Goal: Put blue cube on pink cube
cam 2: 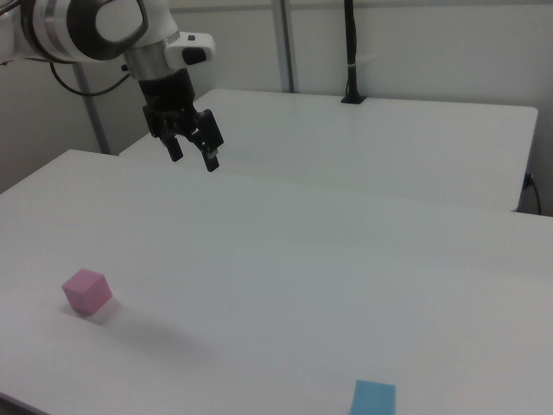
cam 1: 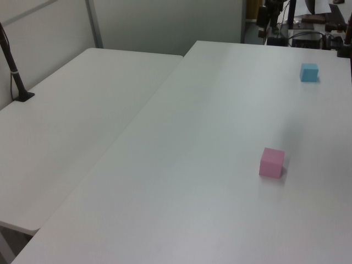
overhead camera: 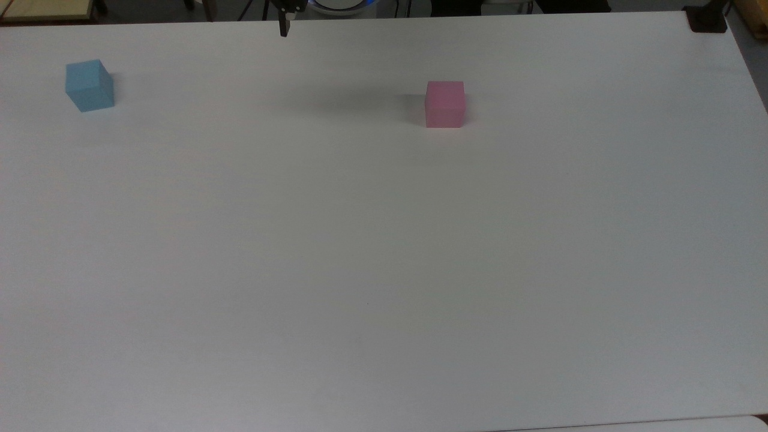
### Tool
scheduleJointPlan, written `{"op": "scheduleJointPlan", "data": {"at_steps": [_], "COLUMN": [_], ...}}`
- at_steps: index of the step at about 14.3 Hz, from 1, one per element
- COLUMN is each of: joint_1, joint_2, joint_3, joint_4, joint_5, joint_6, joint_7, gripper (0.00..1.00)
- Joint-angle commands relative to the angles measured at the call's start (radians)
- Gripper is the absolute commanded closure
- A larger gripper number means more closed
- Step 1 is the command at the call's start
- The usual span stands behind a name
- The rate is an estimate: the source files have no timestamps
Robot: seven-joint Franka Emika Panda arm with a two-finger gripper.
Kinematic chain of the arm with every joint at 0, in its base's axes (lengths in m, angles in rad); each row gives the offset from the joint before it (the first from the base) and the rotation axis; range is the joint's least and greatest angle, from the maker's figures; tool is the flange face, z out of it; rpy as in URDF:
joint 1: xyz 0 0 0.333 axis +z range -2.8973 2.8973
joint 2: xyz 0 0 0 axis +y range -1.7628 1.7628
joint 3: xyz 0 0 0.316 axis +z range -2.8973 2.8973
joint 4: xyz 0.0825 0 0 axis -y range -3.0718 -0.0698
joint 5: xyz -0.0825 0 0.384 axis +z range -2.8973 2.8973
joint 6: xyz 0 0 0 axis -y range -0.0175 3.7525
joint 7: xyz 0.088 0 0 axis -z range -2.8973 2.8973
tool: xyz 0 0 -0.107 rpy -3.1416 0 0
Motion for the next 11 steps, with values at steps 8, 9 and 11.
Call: {"op": "scheduleJointPlan", "data": {"at_steps": [8, 9, 11], "joint_1": [0.003, 0.003, 0.004], "joint_2": [-0.018, -0.018, -0.018], "joint_3": [0.003, 0.003, 0.003], "joint_4": [-0.012, -0.012, -0.013], "joint_5": [-0.007, -0.007, -0.007], "joint_6": [-0.029, -0.029, -0.029], "joint_7": [-0.017, -0.025, -0.040], "gripper": [0.00, 0.00, 0.00]}}
